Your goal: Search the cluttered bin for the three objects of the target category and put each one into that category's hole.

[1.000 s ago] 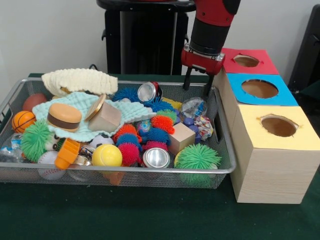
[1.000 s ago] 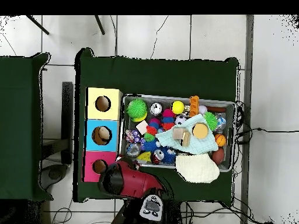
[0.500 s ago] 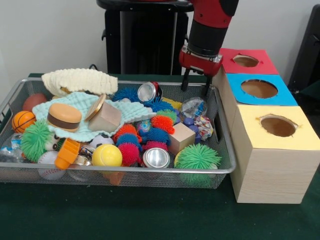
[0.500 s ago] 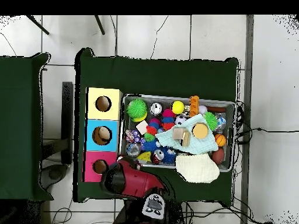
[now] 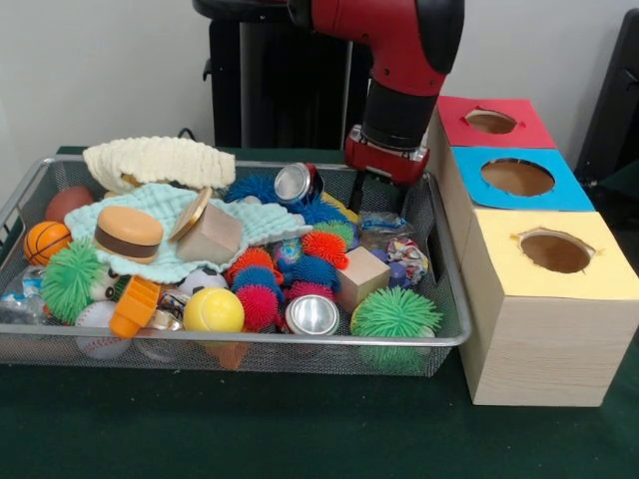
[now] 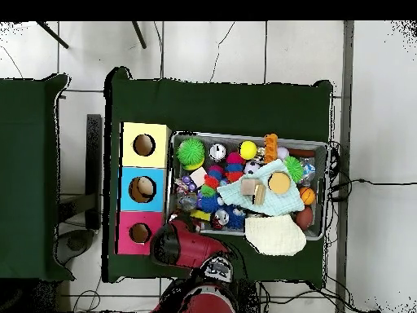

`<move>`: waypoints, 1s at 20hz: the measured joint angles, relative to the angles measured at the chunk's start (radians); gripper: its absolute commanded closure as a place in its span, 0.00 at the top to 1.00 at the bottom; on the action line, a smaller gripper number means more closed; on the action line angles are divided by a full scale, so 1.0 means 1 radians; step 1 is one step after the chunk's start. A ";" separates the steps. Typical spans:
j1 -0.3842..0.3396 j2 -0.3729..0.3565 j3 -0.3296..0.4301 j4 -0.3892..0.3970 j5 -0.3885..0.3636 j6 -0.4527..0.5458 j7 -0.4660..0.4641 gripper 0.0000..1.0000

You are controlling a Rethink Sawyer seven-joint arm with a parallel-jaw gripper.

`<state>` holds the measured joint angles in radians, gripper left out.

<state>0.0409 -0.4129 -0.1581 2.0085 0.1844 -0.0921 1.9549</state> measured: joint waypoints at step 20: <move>-0.001 -0.169 0.031 0.128 0.000 0.007 0.000 1.00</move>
<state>0.0399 -0.5822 -0.1275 2.1361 0.1840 -0.0855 1.9551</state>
